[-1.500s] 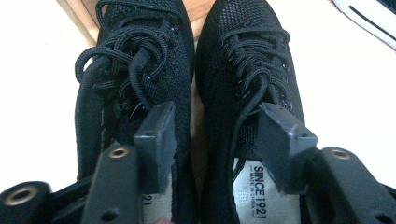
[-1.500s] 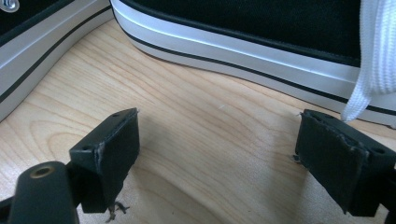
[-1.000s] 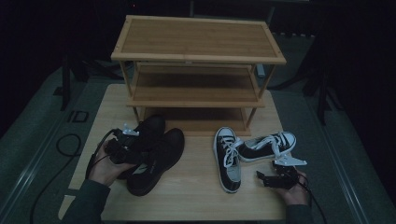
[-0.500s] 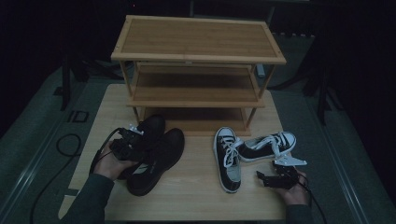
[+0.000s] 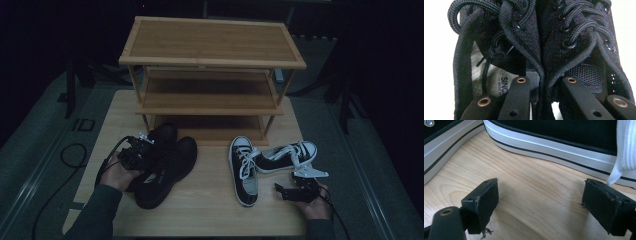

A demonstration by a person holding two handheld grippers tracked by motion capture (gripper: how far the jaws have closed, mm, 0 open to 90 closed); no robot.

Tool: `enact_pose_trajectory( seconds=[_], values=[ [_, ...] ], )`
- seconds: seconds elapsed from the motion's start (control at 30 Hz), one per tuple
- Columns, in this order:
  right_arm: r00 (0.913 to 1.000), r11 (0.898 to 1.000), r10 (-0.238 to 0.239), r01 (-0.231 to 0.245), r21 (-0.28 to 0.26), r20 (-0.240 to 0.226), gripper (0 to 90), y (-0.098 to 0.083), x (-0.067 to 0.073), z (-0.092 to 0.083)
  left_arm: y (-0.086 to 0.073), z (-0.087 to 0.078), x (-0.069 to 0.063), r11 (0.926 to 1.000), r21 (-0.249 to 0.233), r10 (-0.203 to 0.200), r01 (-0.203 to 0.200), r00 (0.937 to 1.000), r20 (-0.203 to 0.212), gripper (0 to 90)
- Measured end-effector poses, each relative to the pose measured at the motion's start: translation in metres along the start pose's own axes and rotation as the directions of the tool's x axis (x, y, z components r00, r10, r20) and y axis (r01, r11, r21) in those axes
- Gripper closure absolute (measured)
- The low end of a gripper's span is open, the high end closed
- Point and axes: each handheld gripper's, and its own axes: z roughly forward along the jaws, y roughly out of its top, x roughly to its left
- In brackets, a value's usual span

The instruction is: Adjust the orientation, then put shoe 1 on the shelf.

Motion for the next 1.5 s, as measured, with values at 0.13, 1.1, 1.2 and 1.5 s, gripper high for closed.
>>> enact_pose_trajectory(
  seconds=[0.13,1.1,1.2,1.5],
  values=[
    [1.0000,1.000,0.001,-0.001,0.000,-0.001,13.5,0.000,0.000,0.000,0.001,0.000,0.000,0.9997,-0.012,-0.020,0.020,0.9998,-0.001,83.8],
    [1.0000,1.000,0.000,0.000,0.000,0.000,13.5,0.000,0.000,0.000,0.032,-0.007,-0.021,0.9951,-0.092,-0.037,0.036,0.9993,-0.010,85.9],
    [1.0000,1.000,0.001,-0.001,0.000,-0.001,13.5,0.000,0.000,0.000,0.038,-0.003,-0.023,0.9951,-0.092,-0.037,0.036,0.9993,-0.010,85.8],
    [1.0000,1.000,0.001,-0.001,0.000,-0.001,13.5,0.000,0.000,0.000,0.054,0.006,-0.030,0.9953,-0.089,-0.042,0.040,0.9991,-0.011,85.7]
  ],
)
